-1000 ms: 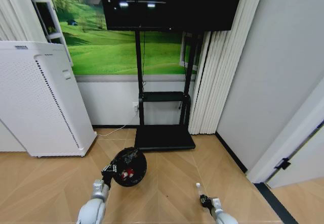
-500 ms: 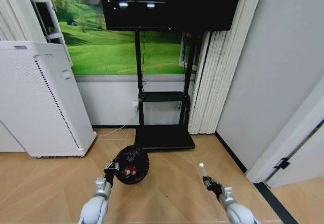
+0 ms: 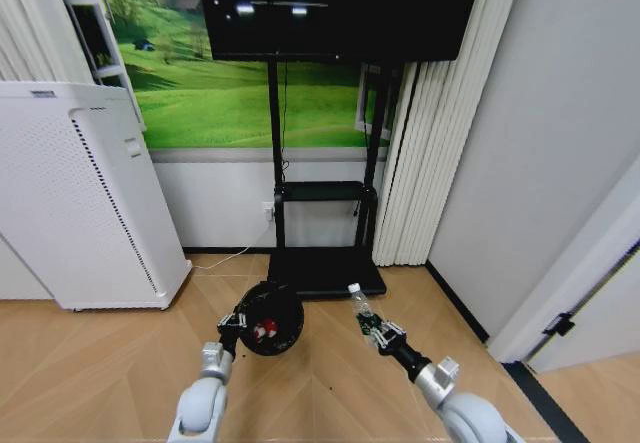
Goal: Pick up the trash bin and place the garbage on the floor into it.
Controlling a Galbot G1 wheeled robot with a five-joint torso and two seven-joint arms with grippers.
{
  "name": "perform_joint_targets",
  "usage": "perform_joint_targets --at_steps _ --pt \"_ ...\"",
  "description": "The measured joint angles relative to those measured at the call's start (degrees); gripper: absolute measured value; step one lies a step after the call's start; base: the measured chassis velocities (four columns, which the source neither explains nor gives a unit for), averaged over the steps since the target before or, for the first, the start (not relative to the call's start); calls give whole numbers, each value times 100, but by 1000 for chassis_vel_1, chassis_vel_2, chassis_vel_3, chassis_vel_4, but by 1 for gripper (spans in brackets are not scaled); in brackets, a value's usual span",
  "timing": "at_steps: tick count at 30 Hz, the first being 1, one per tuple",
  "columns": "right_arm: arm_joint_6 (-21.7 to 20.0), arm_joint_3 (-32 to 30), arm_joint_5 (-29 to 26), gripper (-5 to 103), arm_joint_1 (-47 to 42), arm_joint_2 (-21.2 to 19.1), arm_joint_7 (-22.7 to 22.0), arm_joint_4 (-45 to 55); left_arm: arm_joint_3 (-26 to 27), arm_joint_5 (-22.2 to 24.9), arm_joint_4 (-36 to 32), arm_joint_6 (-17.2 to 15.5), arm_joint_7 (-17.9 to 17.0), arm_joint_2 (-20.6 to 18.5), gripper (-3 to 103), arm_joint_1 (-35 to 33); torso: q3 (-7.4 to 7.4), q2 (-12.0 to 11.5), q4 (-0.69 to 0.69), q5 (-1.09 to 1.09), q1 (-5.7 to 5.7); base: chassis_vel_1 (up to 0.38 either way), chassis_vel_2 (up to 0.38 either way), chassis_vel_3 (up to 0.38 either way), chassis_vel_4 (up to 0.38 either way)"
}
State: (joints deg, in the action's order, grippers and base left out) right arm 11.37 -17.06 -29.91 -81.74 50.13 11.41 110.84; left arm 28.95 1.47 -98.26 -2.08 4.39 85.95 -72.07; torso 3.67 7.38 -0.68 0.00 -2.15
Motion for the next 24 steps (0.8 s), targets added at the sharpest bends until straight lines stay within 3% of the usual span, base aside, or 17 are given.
perform_joint_targets --at_steps 16,24 --pt "166 1300 106 21 1218 443 104 -1038 -792 -467 531 83 -13 403 6 235 0 0 1 0 0 0 0 0 0" --pt "124 1483 84 21 1620 583 -29 -1414 -946 -544 529 114 -11 426 6 162 0 0 1 0 0 0 0 0 0"
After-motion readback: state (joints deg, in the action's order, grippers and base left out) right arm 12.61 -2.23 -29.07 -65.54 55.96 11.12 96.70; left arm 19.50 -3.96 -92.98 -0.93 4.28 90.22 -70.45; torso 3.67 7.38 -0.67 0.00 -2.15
